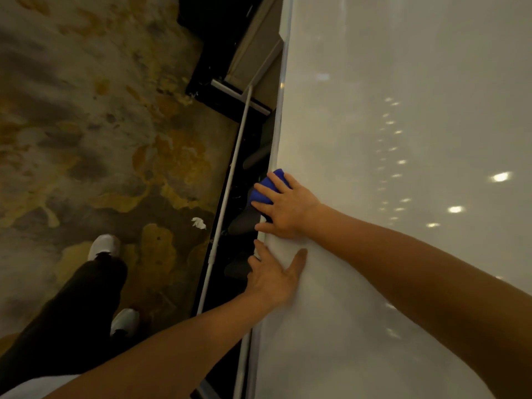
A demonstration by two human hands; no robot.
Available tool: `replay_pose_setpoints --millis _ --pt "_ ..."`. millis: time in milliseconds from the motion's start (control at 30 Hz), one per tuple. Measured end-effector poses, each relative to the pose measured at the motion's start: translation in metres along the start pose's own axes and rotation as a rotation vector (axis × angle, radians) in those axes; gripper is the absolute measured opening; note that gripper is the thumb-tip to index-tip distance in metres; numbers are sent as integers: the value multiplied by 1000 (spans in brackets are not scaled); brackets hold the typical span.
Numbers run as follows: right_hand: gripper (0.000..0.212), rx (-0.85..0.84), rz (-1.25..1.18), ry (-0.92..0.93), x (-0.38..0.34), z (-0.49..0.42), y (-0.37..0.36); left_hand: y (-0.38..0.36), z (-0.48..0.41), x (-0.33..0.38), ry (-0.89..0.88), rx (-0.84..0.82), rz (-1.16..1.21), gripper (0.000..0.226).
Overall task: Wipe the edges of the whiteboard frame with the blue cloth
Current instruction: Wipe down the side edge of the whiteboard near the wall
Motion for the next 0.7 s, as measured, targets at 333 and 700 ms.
replay_pose_setpoints --millis 333,700 --pt "82 -73 -43 -128 107 -76 20 -2 -62 54 -47 -227 259 150" --pt "67 -103 -70 -83 204 -167 45 52 -184 172 -80 -182 365 143"
Point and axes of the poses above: each hand's wrist, its own z-axis away from the middle knuckle, its own y-axis out of the back of the hand, x = y × z, the point moved 10 cm from there along -z, towards the middle knuckle, and after that the axes turned 3 degrees about -y, right-handed, at the moved point
